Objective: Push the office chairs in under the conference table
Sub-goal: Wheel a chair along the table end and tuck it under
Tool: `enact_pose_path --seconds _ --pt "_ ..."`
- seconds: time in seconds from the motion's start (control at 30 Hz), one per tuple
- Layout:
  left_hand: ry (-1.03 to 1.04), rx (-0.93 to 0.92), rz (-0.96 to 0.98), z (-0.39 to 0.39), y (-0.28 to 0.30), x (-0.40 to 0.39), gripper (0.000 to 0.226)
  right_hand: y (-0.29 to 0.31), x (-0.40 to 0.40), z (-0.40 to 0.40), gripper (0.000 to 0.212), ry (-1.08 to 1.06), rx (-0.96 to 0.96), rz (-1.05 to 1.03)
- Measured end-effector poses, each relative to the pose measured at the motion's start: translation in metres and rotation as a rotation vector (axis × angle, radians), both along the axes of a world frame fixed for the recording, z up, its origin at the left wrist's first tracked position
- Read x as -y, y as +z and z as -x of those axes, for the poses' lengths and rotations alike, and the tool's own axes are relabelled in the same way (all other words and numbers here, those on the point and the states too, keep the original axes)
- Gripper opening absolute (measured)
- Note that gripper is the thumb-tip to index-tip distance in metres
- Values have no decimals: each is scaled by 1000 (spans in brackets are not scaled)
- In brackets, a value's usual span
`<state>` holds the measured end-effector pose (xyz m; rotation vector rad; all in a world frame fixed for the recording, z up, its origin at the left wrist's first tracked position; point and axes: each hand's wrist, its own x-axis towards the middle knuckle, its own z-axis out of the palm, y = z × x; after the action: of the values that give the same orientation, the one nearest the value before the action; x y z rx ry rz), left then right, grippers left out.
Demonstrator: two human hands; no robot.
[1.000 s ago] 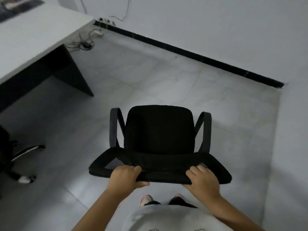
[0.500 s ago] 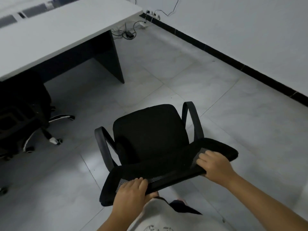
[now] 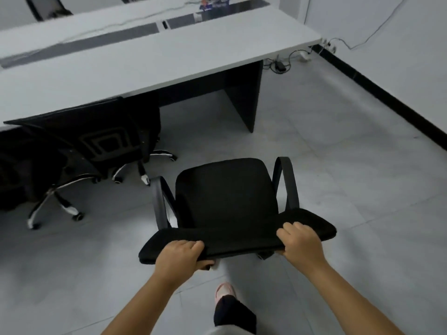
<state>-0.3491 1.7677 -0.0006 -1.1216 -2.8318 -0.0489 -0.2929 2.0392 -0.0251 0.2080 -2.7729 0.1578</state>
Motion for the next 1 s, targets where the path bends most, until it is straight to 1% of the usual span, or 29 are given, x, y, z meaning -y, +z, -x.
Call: enact_pose_path --seconds 0.03,0.07,0.13,0.17,0.23,0.37,0.47,0.6,0.7,0.83,0.87,0.97,1.0 --pt "12 -49 -8 11 -1 6 72 -2 6 12 39 12 2 8" --pt "12 -59 -1 23 -1 12 68 -3 11 24 40 19 10 14" --pt "-17 27 29 46 3 23 43 -7 21 45 43 23 28 16" --pt "-31 50 44 57 5 27 40 -9 25 55 45 20 34 13" --pt "-42 58 71 78 5 37 41 -12 33 73 46 9 49 11" --pt "-99 36 24 123 5 55 42 -13 49 105 44 -15 85 28" --pt "-147 42 8 157 5 66 42 -10 62 127 49 -41 130 15" --pt "-178 20 31 205 5 76 42 -13 77 163 51 -88 123 -14" --pt "-148 34 15 238 4 76 41 -13 77 196 46 -102 106 -52" --pt "-128 48 11 286 -1 58 40 -6 62 247 18 -91 5 -55" --pt "-122 44 15 300 0 51 40 -5 57 260 18 -94 0 -54" --pt "-90 26 38 343 2 34 42 -1 44 301 45 -98 68 -27" --pt "-69 28 31 357 2 28 42 0 39 316 48 -86 68 -24"
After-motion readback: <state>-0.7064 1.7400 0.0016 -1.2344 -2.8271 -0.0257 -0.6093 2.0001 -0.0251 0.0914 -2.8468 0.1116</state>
